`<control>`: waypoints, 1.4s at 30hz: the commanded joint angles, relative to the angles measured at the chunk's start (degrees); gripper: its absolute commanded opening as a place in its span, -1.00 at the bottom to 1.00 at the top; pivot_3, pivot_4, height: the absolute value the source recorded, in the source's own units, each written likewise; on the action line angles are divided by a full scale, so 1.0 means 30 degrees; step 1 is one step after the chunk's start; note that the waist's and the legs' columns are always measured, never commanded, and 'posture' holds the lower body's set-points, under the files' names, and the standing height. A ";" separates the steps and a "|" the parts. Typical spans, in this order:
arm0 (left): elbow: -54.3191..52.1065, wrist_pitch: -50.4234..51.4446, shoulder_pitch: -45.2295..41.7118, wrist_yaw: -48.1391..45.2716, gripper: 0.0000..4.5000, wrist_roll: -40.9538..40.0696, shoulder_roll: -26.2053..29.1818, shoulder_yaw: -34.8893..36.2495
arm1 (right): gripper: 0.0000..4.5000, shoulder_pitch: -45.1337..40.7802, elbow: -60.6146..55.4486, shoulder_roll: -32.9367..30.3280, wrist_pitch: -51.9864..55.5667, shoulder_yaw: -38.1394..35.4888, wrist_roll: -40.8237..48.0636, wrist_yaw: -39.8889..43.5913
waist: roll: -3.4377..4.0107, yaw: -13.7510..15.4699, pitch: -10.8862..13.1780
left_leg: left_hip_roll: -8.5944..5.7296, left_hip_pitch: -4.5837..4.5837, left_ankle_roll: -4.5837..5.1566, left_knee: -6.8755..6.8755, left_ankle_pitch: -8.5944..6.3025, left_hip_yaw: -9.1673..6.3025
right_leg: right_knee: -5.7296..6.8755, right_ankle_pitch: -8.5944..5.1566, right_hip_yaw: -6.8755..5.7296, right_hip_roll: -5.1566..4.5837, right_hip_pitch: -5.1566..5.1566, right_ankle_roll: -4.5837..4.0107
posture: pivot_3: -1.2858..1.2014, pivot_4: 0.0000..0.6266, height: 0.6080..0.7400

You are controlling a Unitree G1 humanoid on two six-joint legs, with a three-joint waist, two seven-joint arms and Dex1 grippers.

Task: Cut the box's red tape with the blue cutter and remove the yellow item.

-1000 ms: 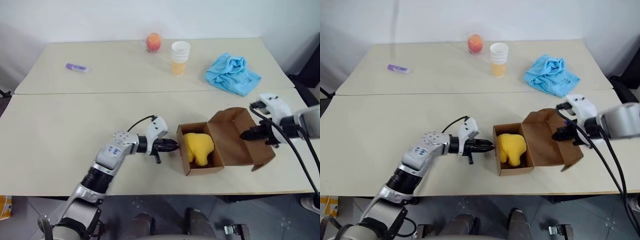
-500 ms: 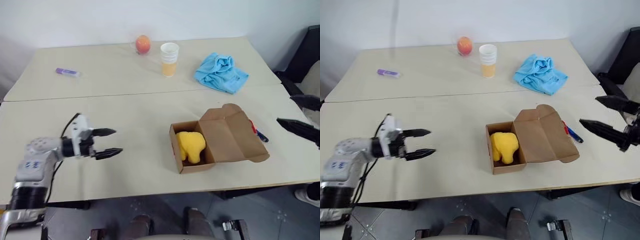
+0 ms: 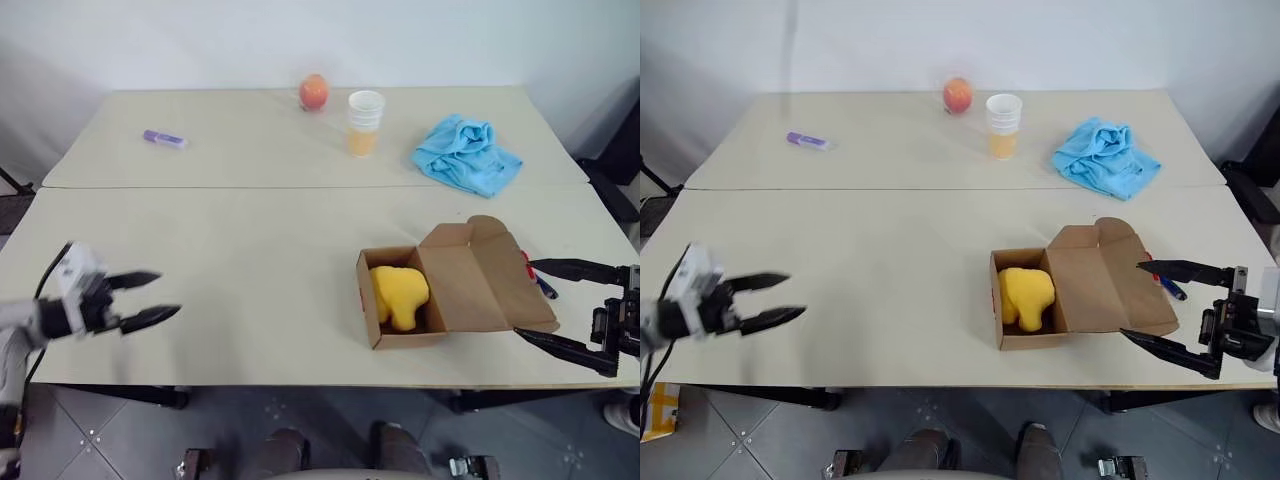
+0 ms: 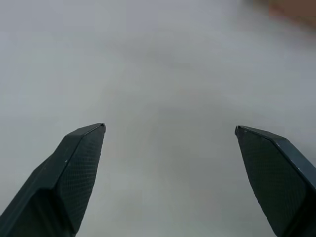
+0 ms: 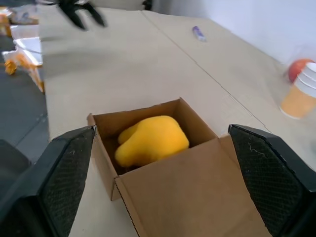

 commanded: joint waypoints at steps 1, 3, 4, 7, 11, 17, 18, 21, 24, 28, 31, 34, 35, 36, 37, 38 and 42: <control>-0.2322 0.4769 -0.5211 -0.0047 0.99 -0.0508 -0.0260 -0.3987 | 1.00 0.0788 -0.1597 -0.0415 0.0725 -0.2197 0.0946 -0.0437 | -0.0010 -0.0016 -0.0004 | -0.0006 -0.0003 0.0005 0.0007 0.0003 -0.0009 | 0.0018 0.0006 -0.0002 0.0000 0.0003 0.0001 | 0.03 -0.52 1.00; -0.1901 0.6379 -0.9347 -0.0509 0.99 0.0538 -0.1320 -0.7024 | 1.00 0.1330 -0.2004 -0.0462 0.1117 -0.2986 0.1099 -0.0711 | -0.0012 -0.0152 -0.0007 | -0.0010 -0.0002 0.0008 -0.0001 0.0003 0.0010 | 0.0058 0.0024 0.0005 0.0008 -0.0003 0.0027 | 0.03 -0.52 1.00; -0.1481 0.7117 -1.1125 -0.0666 0.99 0.0804 -0.1994 -0.8188 | 1.00 0.1457 -0.2073 -0.0450 0.1227 -0.3245 0.1102 -0.0872 | -0.0012 -0.0334 -0.0007 | -0.0008 -0.0002 0.0011 -0.0002 0.0001 0.0024 | 0.0058 0.0024 0.0003 0.0014 -0.0007 0.0026 | 0.03 -0.52 1.00; 0.0126 0.7059 -1.4898 -0.0745 0.99 0.2207 -0.4625 -1.1129 | 1.00 0.1795 -0.2033 -0.0439 0.1272 -0.3773 0.0846 -0.1102 | -0.0014 -0.0692 -0.0005 | -0.0021 -0.0007 0.0024 -0.0034 -0.0006 0.0066 | 0.0020 0.0023 0.0006 0.0024 -0.0018 0.0027 | 0.03 -0.52 1.00; 0.1298 0.6063 -1.6807 -0.1294 0.99 0.3049 -0.8246 -1.3579 | 1.00 0.2226 -0.2602 -0.0231 0.1349 -0.4397 0.0905 -0.1624 | -0.0028 -0.0969 0.0007 | -0.0024 -0.0009 0.0032 -0.0058 -0.0010 0.0087 | -0.0037 0.0027 -0.0005 0.0032 -0.0011 0.0036 | 0.03 -0.52 1.00; 0.1991 0.2725 -1.6419 -0.1644 0.99 0.5825 -1.0452 -1.7128 | 1.00 0.4098 -0.5208 0.0747 0.2021 -0.5371 0.1710 -0.2557 | -0.0036 -0.1075 0.0025 | 0.0016 0.0003 0.0015 -0.0140 -0.0002 0.0127 | -0.0090 0.0027 0.0013 0.0078 -0.0054 0.0038 | 0.03 -0.52 1.00; 0.2759 0.1717 -1.6375 -0.0891 0.99 0.6792 -1.0881 -1.7597 | 1.00 0.4254 -0.5644 0.0907 0.2062 -0.5493 0.1838 -0.2864 | -0.0037 -0.1012 0.0026 | 0.0014 0.0007 0.0016 -0.0132 -0.0001 0.0129 | -0.0091 0.0028 0.0018 0.0077 -0.0049 0.0039 | 0.03 -0.52 1.00; 0.4002 0.0346 -1.6305 0.0061 0.99 0.8135 -1.1741 -1.7837 | 1.00 0.4510 -0.6353 0.1109 0.2151 -0.5669 0.2106 -0.3514 | -0.0063 -0.0886 0.0041 | 0.0014 -0.0001 0.0034 -0.0090 0.0007 0.0131 | -0.0177 0.0060 0.0058 0.0054 -0.0028 0.0100 | 0.03 -0.52 1.00; 0.4740 -0.0339 -1.6269 0.0332 0.99 0.8697 -1.2506 -1.7757 | 1.00 0.4765 -0.6757 0.1253 0.2224 -0.5730 0.2287 -0.3874 | -0.0090 -0.0760 0.0057 | 0.0013 -0.0011 0.0049 -0.0082 0.0014 0.0124 | -0.0169 0.0079 0.0078 0.0050 -0.0017 0.0133 | 0.03 -0.52 1.00; 0.5907 -0.1555 -1.6404 0.0123 0.99 0.9973 -1.2855 -1.8232 | 1.00 0.5052 -0.6838 0.1382 0.2083 -0.5635 0.2291 -0.3961 | -0.0094 -0.0515 0.0059 | 0.0000 -0.0019 0.0064 -0.0084 0.0014 0.0127 | -0.0171 0.0088 0.0080 0.0040 -0.0015 0.0151 | 0.03 -0.52 1.00; 0.7143 -0.2643 -1.6664 0.0394 0.82 1.0944 -1.3215 -1.8300 | 1.00 0.5048 -0.6800 0.1340 0.1969 -0.5400 0.2212 -0.4020 | -0.0096 -0.0480 0.0061 | -0.0003 -0.0016 0.0066 -0.0080 0.0016 0.0133 | -0.0174 0.0090 0.0079 0.0041 -0.0012 0.0153 | 0.03 -0.52 1.00; 0.8339 -0.3696 -1.6753 0.0881 0.51 1.1645 -1.3687 -1.8034 | 1.00 0.4922 -0.6710 0.1268 0.1851 -0.5182 0.2100 -0.4045 | -0.0101 -0.0480 0.0064 | -0.0002 -0.0015 0.0067 -0.0069 0.0016 0.0137 | -0.0181 0.0091 0.0079 0.0040 -0.0009 0.0155 | 0.03 -0.52 1.00; 0.8600 -0.3908 -1.6772 0.1053 0.37 1.1747 -1.3859 -1.7863 | 1.00 0.4904 -0.6673 0.1263 0.1821 -0.5127 0.2069 -0.4054 | -0.0101 -0.0478 0.0063 | -0.0001 -0.0014 0.0067 -0.0069 0.0016 0.0141 | -0.0181 0.0091 0.0080 0.0041 -0.0009 0.0157 | 0.03 -0.52 1.00; 0.8779 -0.4081 -1.6795 0.1099 0.25 1.1837 -1.3975 -1.7741 | 1.00 0.4900 -0.6640 0.1264 0.1775 -0.5070 0.2022 -0.4047 | -0.0102 -0.0478 0.0064 | -0.0001 -0.0012 0.0067 -0.0069 0.0016 0.0141 | -0.0181 0.0091 0.0080 0.0041 -0.0008 0.0157 | 0.03 -0.52 1.00; 0.8922 -0.4217 -1.6806 0.1166 0.14 1.1863 -1.4102 -1.7581 | 1.00 0.4897 -0.6610 0.1268 0.1720 -0.5001 0.1956 -0.4037 | -0.0102 -0.0478 0.0064 | -0.0001 -0.0013 0.0067 -0.0069 0.0016 0.0146 | -0.0180 0.0092 0.0081 0.0041 -0.0008 0.0158 | 0.03 -0.52 1.00; 0.9032 -0.4402 -1.6814 0.1223 0.01 1.1925 -1.4186 -1.7441 | 1.00 0.4878 -0.6584 0.1274 0.1671 -0.4903 0.1887 -0.4059 | -0.0102 -0.0474 0.0064 | -0.0001 -0.0012 0.0068 -0.0069 0.0016 0.0146 | -0.0179 0.0092 0.0081 0.0040 -0.0006 0.0158 | 0.03 -0.52 1.00; 0.9200 -0.4860 -1.6772 0.1204 -0.48 1.1964 -1.4379 -1.6883 | 1.00 0.4816 -0.6522 0.1335 0.1536 -0.4705 0.1717 -0.4069 | -0.0103 -0.0443 0.0065 | -0.0003 -0.0014 0.0071 -0.0065 0.0018 0.0144 | -0.0174 0.0096 0.0081 0.0039 -0.0006 0.0164 | 0.03 -0.52 1.00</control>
